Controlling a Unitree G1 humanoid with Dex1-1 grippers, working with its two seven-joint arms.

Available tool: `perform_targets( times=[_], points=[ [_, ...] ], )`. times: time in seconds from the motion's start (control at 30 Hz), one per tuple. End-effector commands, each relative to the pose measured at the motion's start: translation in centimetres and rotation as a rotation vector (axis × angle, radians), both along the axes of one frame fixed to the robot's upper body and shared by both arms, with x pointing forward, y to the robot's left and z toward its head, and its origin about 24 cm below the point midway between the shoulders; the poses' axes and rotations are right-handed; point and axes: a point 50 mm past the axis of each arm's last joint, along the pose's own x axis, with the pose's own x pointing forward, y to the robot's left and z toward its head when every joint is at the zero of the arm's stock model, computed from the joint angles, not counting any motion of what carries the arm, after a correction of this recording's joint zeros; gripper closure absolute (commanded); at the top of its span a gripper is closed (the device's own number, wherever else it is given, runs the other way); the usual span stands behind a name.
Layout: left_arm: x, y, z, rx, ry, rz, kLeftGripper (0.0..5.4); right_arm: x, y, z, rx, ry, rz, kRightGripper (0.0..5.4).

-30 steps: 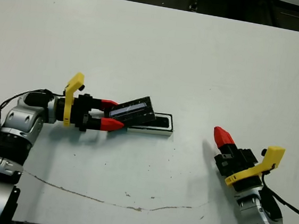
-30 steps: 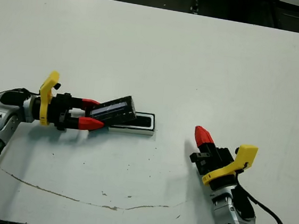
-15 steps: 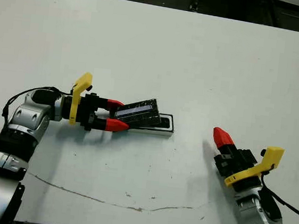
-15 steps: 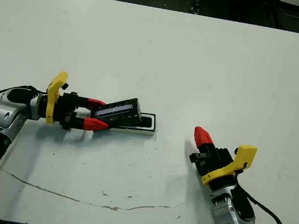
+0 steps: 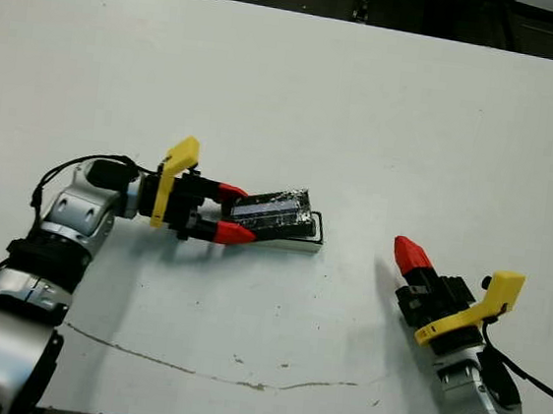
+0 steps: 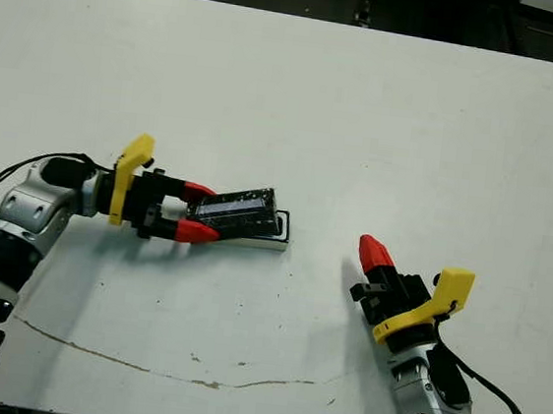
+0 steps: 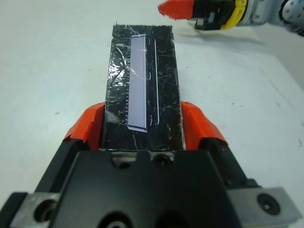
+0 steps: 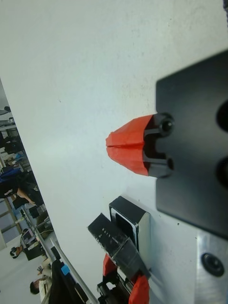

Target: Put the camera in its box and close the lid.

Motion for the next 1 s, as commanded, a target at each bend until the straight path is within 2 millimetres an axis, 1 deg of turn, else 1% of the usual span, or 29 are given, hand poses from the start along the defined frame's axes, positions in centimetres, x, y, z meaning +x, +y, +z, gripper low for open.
perform_targets(
  times=[0.03, 0.37, 0.63, 1.0],
  points=[
    [0.0, -1.2, -0.8, 0.016, 0.019, -0.011, 2.2, -0.3, -0.4, -0.3, -0.013, 0.021, -0.012, 5.4],
    [0.5, -1.8, -0.8, 0.03, 0.031, -0.027, 2.2, -0.3, -0.4, -0.4, -0.007, 0.022, -0.009, 5.4],
    [0.8, -2.9, -1.1, 0.052, 0.052, -0.056, 2.2, -0.3, -0.3, -0.3, -0.01, 0.024, -0.017, 5.4],
    [1.0, -4.6, -1.0, 0.179, 0.002, -0.087, 2.2, -0.3, -0.2, -0.4, -0.009, 0.02, -0.012, 5.4]
  ],
)
